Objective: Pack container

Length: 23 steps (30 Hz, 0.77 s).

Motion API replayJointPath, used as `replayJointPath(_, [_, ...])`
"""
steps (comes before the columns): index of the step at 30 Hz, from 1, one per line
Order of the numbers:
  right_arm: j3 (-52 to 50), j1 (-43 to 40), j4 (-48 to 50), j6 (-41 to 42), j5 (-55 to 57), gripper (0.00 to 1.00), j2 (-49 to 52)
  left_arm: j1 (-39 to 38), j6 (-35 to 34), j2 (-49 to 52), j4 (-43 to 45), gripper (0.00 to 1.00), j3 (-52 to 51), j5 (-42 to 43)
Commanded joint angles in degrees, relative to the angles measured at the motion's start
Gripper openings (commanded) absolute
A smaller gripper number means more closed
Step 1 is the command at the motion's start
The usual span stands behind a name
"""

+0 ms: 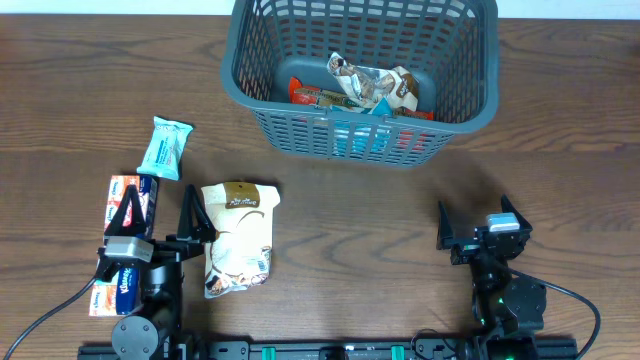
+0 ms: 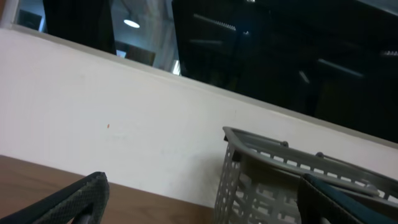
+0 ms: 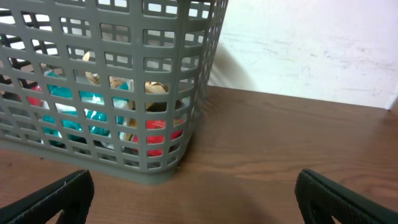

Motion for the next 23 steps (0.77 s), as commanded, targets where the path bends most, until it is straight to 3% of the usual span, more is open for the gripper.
replayJointPath(1, [-0.1, -0.3, -0.2, -0.6, 0.0, 0.99, -0.3, 0.2, -0.4, -0.5, 1.1, 0.95, -0.1, -1.4])
replayJointPath(23, [-0.1, -0.3, -0.2, -0.6, 0.0, 0.99, -0.3, 0.1, -0.4, -0.5, 2.5, 0.95, -0.1, -1.4])
